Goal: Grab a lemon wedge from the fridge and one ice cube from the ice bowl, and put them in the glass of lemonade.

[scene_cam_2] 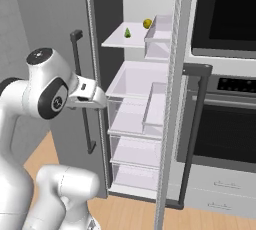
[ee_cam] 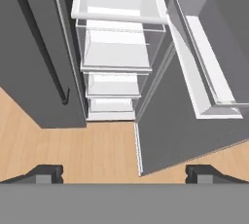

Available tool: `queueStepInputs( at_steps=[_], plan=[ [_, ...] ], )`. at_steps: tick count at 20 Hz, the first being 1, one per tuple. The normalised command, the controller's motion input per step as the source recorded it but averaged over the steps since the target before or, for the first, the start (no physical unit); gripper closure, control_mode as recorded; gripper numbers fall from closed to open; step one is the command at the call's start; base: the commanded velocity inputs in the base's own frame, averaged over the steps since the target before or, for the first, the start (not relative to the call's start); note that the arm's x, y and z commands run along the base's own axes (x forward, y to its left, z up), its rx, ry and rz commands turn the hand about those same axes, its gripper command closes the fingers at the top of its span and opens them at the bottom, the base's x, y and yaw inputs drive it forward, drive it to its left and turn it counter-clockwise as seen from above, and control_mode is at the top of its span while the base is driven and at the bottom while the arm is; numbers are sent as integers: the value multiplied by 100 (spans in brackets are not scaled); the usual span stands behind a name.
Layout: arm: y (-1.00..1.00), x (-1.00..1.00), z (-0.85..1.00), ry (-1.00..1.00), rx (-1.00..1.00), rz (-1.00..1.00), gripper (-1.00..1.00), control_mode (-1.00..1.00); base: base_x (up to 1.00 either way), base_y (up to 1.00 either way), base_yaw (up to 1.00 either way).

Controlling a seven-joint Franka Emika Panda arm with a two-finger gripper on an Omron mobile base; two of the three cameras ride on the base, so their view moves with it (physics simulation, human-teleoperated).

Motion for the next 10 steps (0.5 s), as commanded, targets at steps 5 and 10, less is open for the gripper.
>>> queueStepInputs(
  at_steps=[5,10],
  plan=[
    [0,0,0,0,0,0,-100,100,32,-3,1],
    [0,0,0,0,0,0,-100,100,58,-2,0]
  ],
)
